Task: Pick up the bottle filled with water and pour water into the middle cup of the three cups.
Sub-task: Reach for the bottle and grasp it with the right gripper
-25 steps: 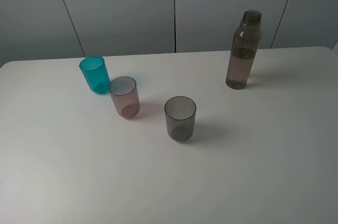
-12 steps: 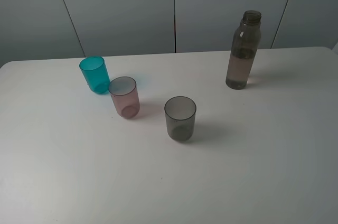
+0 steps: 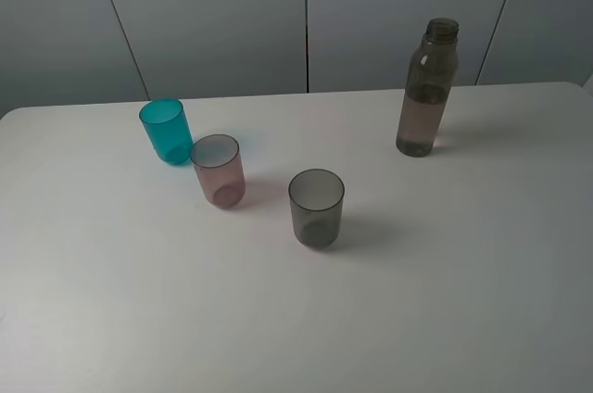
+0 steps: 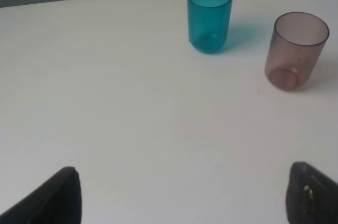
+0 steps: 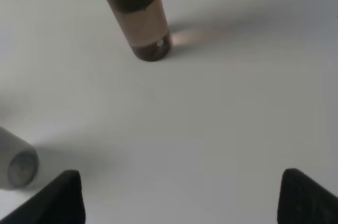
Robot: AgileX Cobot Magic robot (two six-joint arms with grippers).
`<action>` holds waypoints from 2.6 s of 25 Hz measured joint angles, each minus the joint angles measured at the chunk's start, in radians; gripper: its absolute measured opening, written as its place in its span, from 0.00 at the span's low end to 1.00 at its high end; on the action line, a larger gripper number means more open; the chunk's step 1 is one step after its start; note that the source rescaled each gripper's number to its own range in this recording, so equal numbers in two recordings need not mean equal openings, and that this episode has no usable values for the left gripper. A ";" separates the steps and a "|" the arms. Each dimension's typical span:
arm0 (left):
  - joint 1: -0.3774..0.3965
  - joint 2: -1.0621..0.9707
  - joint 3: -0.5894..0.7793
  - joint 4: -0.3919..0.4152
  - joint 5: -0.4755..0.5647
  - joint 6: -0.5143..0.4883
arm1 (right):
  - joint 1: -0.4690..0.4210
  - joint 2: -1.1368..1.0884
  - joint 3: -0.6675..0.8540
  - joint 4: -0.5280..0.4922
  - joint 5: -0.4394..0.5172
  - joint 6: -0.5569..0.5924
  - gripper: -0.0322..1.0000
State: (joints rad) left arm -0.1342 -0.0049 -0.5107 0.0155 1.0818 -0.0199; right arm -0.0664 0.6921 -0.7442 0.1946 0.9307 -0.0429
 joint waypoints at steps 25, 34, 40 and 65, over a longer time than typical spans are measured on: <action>0.000 0.000 0.000 0.000 0.000 0.000 | 0.336 0.516 0.263 -0.106 -1.035 0.001 0.40; 0.000 0.000 0.000 0.000 0.000 0.000 | 0.354 0.700 0.297 -0.110 -1.253 0.001 0.40; 0.000 0.000 0.000 0.000 0.000 0.000 | 0.354 0.840 0.297 -0.162 -1.478 0.032 0.64; 0.000 0.000 0.000 0.000 0.000 0.000 | 0.354 1.310 0.293 -0.113 -2.058 0.128 1.00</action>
State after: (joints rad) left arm -0.1342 -0.0049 -0.5107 0.0155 1.0818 -0.0199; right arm 0.2875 2.0021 -0.4510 0.0819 -1.1273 0.0853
